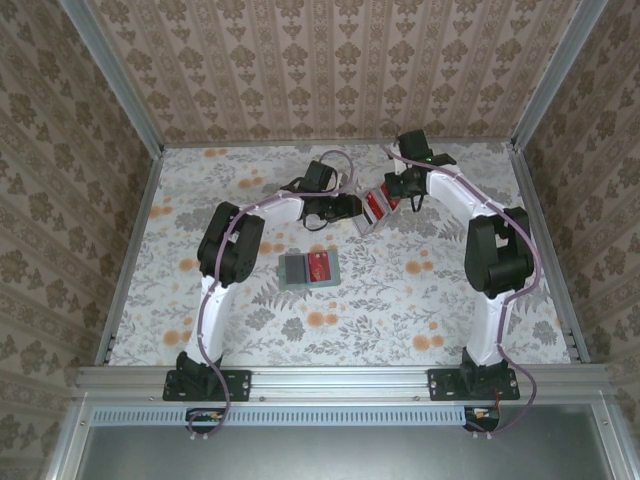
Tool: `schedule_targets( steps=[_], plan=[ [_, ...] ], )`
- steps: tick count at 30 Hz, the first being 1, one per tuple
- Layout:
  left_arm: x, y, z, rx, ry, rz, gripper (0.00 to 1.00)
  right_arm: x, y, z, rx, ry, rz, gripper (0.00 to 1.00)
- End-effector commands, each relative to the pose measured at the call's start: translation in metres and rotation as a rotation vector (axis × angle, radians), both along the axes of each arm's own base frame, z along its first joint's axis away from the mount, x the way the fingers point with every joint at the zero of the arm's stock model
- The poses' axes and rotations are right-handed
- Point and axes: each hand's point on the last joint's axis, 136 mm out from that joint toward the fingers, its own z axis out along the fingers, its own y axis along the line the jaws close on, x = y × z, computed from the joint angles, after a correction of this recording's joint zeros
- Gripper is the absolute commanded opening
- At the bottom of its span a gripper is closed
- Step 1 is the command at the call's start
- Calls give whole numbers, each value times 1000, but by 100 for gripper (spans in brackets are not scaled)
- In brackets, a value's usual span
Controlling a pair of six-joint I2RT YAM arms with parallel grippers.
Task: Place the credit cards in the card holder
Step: Pick up the credit card from the storage box, then insert the credit card into the card slot.
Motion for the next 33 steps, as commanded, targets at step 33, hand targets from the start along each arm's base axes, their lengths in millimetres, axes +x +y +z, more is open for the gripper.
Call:
schedule_targets(
  steps=[33],
  plan=[
    [-76,135,69,126,-16,131,48,-129,109,53,619,-53,96,4]
  ],
)
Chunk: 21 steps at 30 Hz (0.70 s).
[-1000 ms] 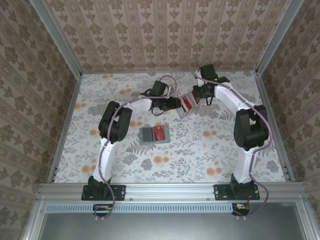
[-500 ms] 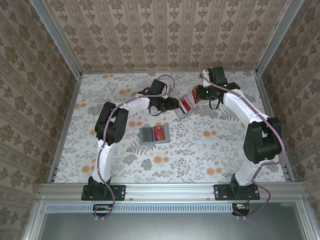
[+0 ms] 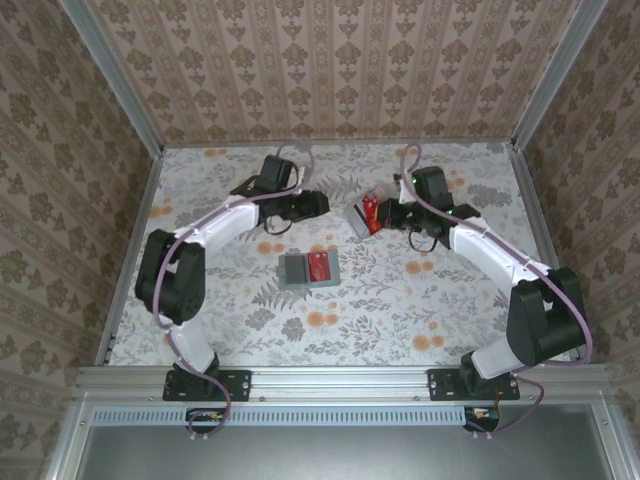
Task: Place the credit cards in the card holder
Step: Insert the credit card into the card slot.
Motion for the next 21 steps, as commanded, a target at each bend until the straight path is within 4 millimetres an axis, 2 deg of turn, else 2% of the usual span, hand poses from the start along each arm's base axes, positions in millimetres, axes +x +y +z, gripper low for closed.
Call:
schedule_targets(
  steps=[1,2,5,11,13,15,21],
  plan=[
    [-25,37,-26,90,36,38,48,-14,36,5,97,-12,51,4],
    [-29,54,-32,104,49,73,48,-19,45,-1,113,-2,64,4],
    [-50,84,-46,136,92,115,47,-31,69,-23,161,44,90,4],
    [-83,129,-80,169,212,196,40,-45,111,-71,230,138,118,4],
    [-87,135,-87,172,225,213,37,-48,123,-82,238,160,133,4],
    [-89,133,-92,155,243,211,36,-47,132,-89,250,172,139,4],
    [-98,128,-109,139,290,197,33,-49,140,-104,258,203,140,4]
  ],
)
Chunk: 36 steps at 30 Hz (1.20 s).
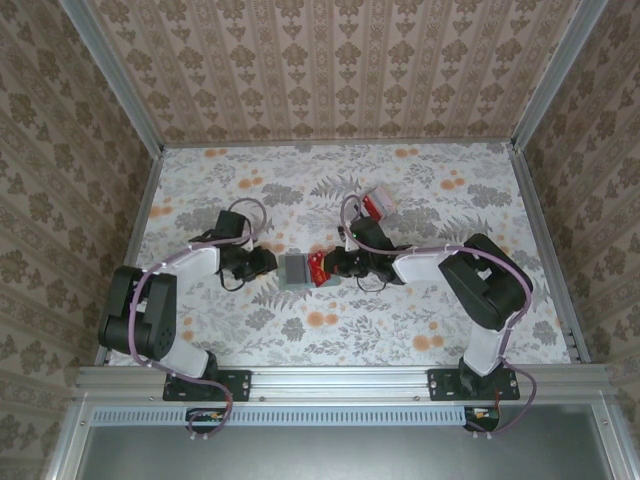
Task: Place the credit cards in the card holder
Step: Insert the credit card into the card slot.
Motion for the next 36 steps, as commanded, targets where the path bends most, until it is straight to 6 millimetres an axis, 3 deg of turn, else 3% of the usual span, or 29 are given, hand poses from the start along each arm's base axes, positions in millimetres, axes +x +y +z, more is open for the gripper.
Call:
schedule_targets(
  steps=[1,14,27,36],
  plan=[
    [-4,-5,-10,-24,24,-9,32,7,11,6,58,-12,-2,4],
    [-8,-20,-25,-32,59,-47,27,1,16,-5,79,32,6,4],
    [-11,-21,-30,-28,64,-47,26,-6,7,21,71,-17,6,4],
    [-12,-21,-31,-30,64,-46,26,-5,10,-3,63,37,1,4]
  ],
)
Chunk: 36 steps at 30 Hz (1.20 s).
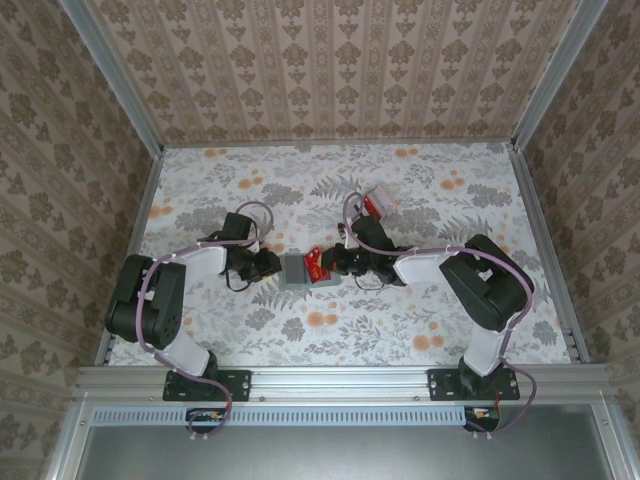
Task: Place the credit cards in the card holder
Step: Insert the credit card into the card slot.
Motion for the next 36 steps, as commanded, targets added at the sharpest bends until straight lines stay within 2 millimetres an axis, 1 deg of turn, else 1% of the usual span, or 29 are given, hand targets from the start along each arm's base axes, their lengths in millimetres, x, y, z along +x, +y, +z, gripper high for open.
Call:
schedule_targets(
  steps=[1,7,17,25,28,32,36],
  plan=[
    [-15,-5,-15,-4,55,-17,26,-5,3,-16,-8,40,16,4],
    [-16,-7,-18,-5,59,-19,26,-4,8,-27,-5,67,28,4],
    [-16,-10,-20,-7,64,-25,26,-2,20,-26,26,78,37,4],
    [-18,-12,-20,-8,62,-31,25,13,16,-33,12,72,-73,4],
    [-18,-12,-19,-5,61,-31,25,14,17,-34,27,99,-94,4],
    [-16,-12,-19,-7,55,-31,25,11,7,-42,21,146,-163,3],
    [-17,-15,-23,-8,65,-37,25,11,13,-43,44,161,-180,3]
  ],
)
